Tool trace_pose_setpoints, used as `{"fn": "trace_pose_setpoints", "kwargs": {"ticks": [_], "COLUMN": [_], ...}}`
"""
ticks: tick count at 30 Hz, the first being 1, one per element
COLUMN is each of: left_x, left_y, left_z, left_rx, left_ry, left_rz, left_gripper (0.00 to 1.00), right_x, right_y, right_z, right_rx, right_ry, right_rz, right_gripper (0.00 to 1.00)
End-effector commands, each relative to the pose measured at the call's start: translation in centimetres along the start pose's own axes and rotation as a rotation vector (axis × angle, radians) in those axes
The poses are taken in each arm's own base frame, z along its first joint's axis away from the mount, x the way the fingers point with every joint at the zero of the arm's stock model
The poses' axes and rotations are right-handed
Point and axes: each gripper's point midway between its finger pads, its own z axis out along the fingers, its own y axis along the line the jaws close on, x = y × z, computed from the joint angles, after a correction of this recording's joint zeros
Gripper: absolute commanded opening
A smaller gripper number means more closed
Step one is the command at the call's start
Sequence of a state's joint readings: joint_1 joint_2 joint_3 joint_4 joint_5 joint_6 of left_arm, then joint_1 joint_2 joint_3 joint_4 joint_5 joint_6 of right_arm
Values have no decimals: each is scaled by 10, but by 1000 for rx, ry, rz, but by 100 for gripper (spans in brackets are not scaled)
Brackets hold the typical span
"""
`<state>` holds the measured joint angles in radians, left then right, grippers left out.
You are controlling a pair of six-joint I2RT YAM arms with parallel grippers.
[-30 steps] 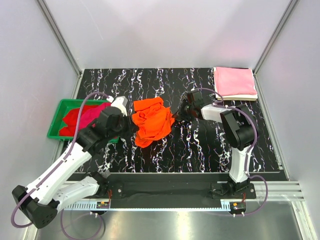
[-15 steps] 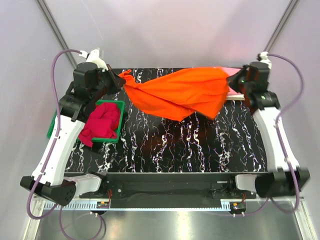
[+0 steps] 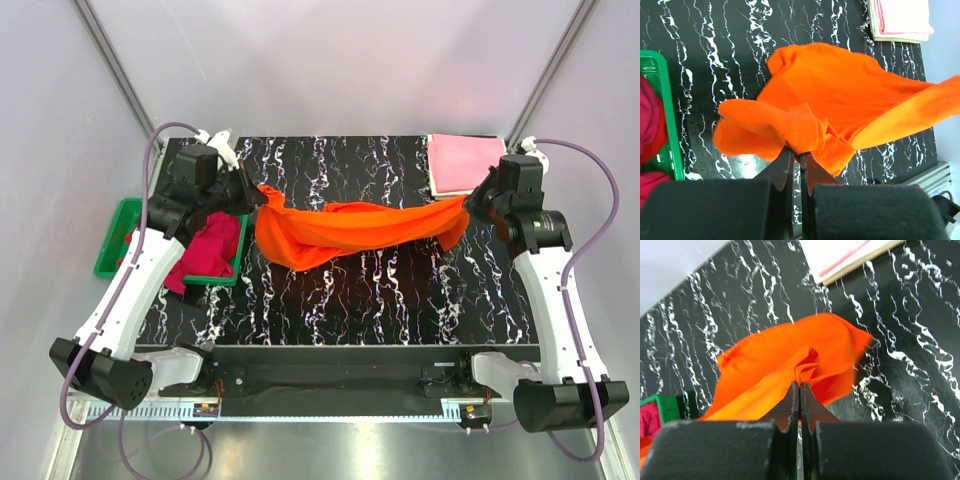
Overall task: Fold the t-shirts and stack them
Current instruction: Flatten the tshirt out
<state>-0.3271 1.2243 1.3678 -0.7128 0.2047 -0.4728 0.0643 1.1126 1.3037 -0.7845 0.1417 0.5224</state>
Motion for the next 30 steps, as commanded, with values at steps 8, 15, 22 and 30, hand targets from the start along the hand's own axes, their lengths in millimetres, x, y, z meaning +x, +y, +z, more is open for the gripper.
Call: {"fn": "trace_pose_setpoints", "kwargs": {"ticks": [8,15,22,30], "left_x": [-118,-228,-134,73], "left_y": [-8,-48,-44,-4], "left_z": [10,-30,-29,6], "left_rx": [-25,75,196,209], "left_ry": [-259,-508,-395,-55], "left_rz": [56,16,-17,-286], "left_gripper": [0,0,0,0], "right_x": [-98,-178,-162,-13], "right_y": [60,112,91,-22], "right_z": [36,53,51,86], "right_rx": [-145,-229,-191,102], "right_ry": [-299,-420,-398,-106], "right_rz": [25,-51,-80,9], "right_gripper": [0,0,0,0]}}
